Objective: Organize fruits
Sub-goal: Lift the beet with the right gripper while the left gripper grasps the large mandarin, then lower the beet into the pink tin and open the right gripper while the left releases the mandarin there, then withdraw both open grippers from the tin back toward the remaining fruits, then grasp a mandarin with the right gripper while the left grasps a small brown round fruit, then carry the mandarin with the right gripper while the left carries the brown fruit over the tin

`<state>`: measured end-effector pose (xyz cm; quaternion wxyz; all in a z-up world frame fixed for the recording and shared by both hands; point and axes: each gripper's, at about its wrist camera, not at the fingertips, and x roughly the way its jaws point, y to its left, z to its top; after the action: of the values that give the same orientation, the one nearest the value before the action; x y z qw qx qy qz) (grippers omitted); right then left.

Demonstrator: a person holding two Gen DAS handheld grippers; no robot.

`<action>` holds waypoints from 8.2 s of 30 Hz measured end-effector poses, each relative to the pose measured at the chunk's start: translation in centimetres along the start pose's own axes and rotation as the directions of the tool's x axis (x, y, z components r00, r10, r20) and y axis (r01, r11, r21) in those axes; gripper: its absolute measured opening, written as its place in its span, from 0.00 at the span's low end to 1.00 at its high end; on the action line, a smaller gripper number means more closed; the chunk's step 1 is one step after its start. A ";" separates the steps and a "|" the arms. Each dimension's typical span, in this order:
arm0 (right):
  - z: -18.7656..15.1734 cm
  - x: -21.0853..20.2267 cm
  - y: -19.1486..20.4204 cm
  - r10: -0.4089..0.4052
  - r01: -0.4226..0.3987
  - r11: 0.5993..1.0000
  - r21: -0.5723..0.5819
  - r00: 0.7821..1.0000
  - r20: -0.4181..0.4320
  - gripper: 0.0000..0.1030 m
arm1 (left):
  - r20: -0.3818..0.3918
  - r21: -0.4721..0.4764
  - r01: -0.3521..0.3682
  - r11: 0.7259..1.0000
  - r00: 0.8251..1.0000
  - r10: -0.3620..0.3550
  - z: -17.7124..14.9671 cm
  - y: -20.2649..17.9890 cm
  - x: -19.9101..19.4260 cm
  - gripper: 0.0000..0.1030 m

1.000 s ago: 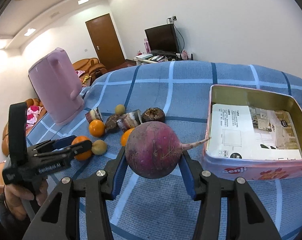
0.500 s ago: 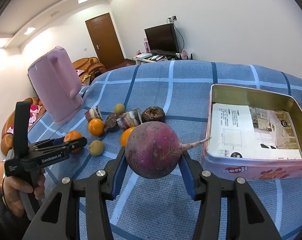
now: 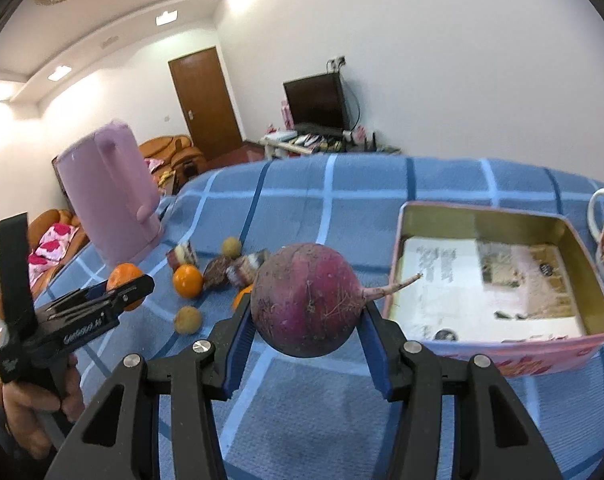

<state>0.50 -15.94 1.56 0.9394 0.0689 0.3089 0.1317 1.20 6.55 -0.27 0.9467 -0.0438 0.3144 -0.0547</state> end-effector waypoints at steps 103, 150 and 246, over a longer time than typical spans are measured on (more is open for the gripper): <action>-0.9 -7.8 -14.8 -0.474 0.429 0.877 0.218 0.848 0.238 0.83 | 0.181 0.168 -0.066 0.984 0.983 0.035 0.2 -16.2 2.2 1.00; -1.4 0.0 2.1 -0.213 0.215 0.976 -0.019 0.973 0.084 0.63 | 0.061 0.116 -0.170 0.979 0.985 0.164 1.3 1.1 2.0 1.00; 1.0 -3.0 -6.6 -0.132 0.129 0.991 0.028 0.976 0.172 0.39 | 0.108 0.095 0.108 0.990 0.987 -0.118 0.9 -10.3 0.9 0.27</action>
<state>0.16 -23.20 2.64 0.9687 0.0676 0.2309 0.0605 1.70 -3.76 1.14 0.9595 -0.0225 0.2542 -0.1197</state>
